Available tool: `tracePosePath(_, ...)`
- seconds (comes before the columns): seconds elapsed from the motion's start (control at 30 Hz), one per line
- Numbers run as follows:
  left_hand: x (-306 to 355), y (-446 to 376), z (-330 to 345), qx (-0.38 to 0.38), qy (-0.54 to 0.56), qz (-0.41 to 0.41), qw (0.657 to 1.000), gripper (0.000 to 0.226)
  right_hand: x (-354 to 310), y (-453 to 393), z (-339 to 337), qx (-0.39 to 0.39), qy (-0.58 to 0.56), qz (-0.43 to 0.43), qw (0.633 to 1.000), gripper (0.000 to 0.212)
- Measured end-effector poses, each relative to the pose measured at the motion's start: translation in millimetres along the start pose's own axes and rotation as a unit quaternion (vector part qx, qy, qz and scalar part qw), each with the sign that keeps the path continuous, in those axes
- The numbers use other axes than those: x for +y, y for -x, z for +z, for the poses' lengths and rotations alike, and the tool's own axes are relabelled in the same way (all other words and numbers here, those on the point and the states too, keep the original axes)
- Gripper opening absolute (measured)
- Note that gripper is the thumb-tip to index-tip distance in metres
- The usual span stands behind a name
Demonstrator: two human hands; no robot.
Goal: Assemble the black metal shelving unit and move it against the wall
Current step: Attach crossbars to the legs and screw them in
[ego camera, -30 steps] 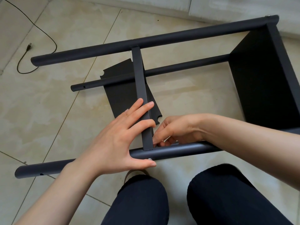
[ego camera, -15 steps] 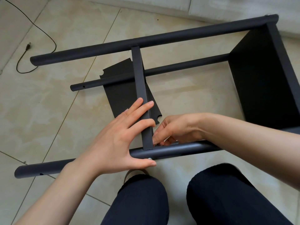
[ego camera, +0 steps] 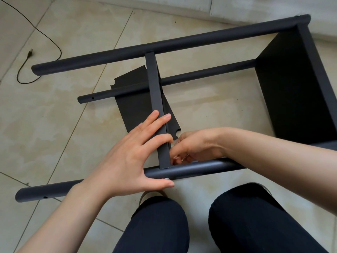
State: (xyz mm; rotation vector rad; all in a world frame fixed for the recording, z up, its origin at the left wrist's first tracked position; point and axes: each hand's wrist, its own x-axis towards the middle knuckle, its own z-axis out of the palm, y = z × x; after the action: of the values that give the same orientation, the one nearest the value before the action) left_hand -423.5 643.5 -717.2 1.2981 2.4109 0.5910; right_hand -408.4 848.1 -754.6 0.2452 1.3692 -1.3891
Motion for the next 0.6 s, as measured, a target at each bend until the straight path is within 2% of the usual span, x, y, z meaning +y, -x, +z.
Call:
tracePosePath(0.07,0.1,-0.2,-0.2,-0.001,0.001,-0.001,1.000,0.077,0.4,2.5,-1.3,-0.008,0.002,-0.007,1.000,0.040)
tracePosePath(0.17,0.4,-0.5,-0.3,-0.002,0.003,-0.002,1.000,0.077,0.4,3.5,-1.3,-0.008,0.001,-0.014,1.000,0.027)
tracePosePath(0.33,0.0,-0.2,0.1,0.000,0.002,0.001,1.000,0.077,-0.3,-0.3,0.3,0.003,0.020,0.001,1.000,0.041)
tracePosePath(0.6,0.5,-0.4,-0.1,-0.001,0.005,-0.002,1.000,0.077,0.5,-0.2,0.4,-0.001,0.019,-0.014,1.000,0.027)
